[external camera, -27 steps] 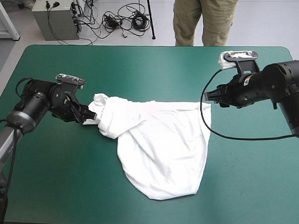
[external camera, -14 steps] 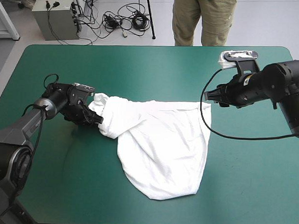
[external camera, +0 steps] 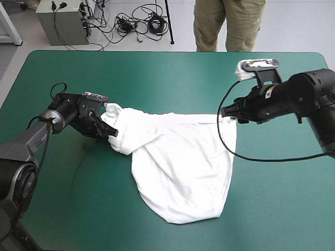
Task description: Fold the cloth
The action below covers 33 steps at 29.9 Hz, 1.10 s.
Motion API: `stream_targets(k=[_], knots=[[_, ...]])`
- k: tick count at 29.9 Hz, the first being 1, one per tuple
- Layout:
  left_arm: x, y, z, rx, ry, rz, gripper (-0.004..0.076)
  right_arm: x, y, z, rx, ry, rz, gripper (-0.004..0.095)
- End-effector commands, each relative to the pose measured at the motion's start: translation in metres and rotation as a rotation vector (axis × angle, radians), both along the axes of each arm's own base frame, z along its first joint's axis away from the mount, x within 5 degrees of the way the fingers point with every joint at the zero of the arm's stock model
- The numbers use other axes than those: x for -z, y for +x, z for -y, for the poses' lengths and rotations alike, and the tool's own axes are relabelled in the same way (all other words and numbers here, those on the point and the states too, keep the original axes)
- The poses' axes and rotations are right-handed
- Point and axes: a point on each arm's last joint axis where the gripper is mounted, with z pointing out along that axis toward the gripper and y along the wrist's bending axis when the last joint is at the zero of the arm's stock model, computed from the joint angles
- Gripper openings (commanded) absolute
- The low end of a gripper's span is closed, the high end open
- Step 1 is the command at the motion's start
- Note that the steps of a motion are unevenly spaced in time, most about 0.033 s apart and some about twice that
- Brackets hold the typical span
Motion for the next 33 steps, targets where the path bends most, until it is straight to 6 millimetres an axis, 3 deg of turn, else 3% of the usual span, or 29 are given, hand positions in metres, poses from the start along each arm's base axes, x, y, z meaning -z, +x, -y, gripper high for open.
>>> stream_targets(k=[1, 8, 13, 19, 27, 33], knots=[[-0.014, 0.002, -0.003, 0.013, 0.022, 0.055, -0.0009, -0.016, -0.021, -0.020, -0.078, -0.007, 0.066, 0.0404], [-0.014, 0.001, -0.003, 0.010, 0.017, 0.047, -0.0009, -0.012, -0.060, -0.074, -0.252, -0.019, 0.056, 0.0408], [-0.014, 0.001, -0.003, 0.010, 0.017, 0.047, -0.0009, 0.028, -0.088, -0.102, -0.352, -0.086, -0.067, 0.0556], [-0.014, 0.002, -0.003, 0.010, 0.017, 0.051, -0.0009, 0.084, -0.109, -0.109, -0.371, -0.206, -0.222, 0.0564], [-0.014, 0.002, -0.003, 0.010, 0.017, 0.052, -0.0009, 0.126, -0.131, -0.120, -0.480, -0.272, -0.183, 0.0564], [-0.014, 0.002, -0.003, 0.009, 0.015, 0.052, -0.0009, 0.156, -0.137, -0.118, -0.519, -0.323, -0.155, 0.0564]])
